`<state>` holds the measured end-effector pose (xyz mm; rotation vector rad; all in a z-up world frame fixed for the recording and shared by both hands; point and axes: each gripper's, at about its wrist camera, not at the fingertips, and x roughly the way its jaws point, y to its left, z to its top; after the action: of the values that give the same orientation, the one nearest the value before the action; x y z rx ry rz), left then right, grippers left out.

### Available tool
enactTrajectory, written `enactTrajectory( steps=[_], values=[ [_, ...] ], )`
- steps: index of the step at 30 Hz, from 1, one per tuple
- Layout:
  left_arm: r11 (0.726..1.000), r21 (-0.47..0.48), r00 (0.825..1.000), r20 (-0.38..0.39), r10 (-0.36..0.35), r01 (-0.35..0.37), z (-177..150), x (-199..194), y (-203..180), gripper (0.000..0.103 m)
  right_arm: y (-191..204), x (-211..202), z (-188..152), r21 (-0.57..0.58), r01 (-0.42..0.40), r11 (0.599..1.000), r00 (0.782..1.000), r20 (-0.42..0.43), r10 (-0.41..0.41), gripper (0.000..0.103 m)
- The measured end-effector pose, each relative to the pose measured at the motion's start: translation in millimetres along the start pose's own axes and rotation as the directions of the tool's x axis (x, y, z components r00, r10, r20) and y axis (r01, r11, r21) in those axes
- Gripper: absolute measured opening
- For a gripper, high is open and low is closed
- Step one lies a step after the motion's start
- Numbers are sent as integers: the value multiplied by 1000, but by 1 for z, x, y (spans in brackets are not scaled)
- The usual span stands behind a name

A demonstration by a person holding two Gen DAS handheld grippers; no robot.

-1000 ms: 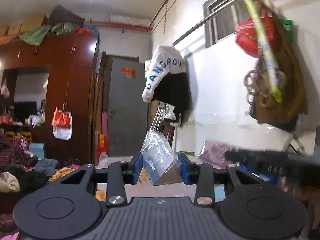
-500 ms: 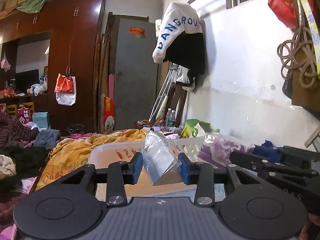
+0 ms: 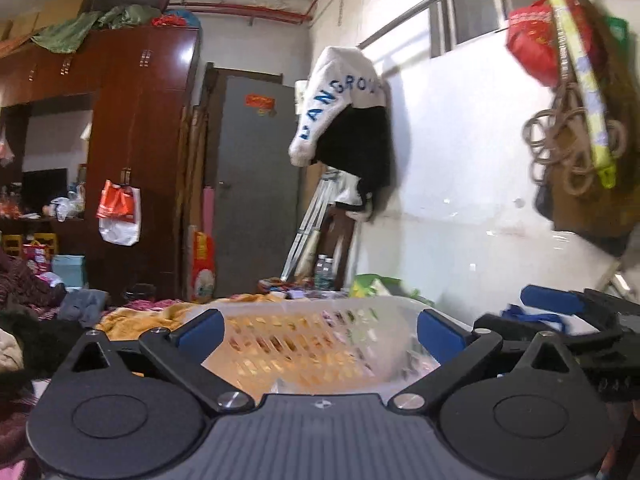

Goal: Organize objects
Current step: 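Carry both items into the white basket and open both grippers, then grasp the pink wrapped box with left gripper while right grasps red-topped box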

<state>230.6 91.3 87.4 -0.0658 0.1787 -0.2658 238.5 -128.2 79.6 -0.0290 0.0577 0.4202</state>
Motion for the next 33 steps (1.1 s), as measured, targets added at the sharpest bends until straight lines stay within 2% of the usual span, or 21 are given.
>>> enactTrajectory(
  steps=[4, 5, 8, 11, 14, 16, 18, 21, 24, 25, 33],
  values=[
    [1000, 22, 1000, -2, 0, 0, -17, -33, 0, 103, -12, -34, -15, 47, -8, 999, 999, -41, 10, 103],
    [1000, 23, 1000, 15, 20, -20, -24, -46, 1, 103, -16, -41, -20, 60, -7, 998, 999, -53, 10, 103],
    [988, -4, 988, 35, 152, -152, -50, -84, 7, 103, -23, -65, -48, 108, -1, 994, 997, -75, 10, 103],
    [980, -26, 980, 21, 200, -200, -78, -110, 11, 103, -23, -77, -70, 139, 22, 990, 993, -114, -6, 100],
    [985, -33, 986, -35, 166, -167, -100, -121, 12, 103, -19, -72, -84, 149, 16, 989, 983, -181, 11, 90],
    [989, -24, 986, -83, 146, -149, -114, -121, 9, 103, -14, -64, -86, 116, -8, 993, 975, -219, 33, 75],
    [990, -6, 983, -117, 140, -141, -122, -117, 8, 102, -12, -63, -86, 116, -19, 993, 973, -227, 45, 72],
    [992, 4, 983, -133, 128, -128, -128, -112, 9, 101, 3, -58, -82, 76, -63, 995, 967, -244, 80, 74],
    [996, 3, 984, -152, 91, -91, -135, -113, 12, 101, 14, -45, -78, 27, -92, 995, 962, -256, 95, 84],
    [996, 8, 984, -157, 87, -86, -139, -114, 12, 101, 15, -38, -74, 24, -93, 995, 958, -270, 96, 84],
    [990, 75, 970, -205, 132, -119, -143, -109, 10, 101, 18, -21, -87, -21, -127, 992, 931, -349, 111, 84]
  ],
)
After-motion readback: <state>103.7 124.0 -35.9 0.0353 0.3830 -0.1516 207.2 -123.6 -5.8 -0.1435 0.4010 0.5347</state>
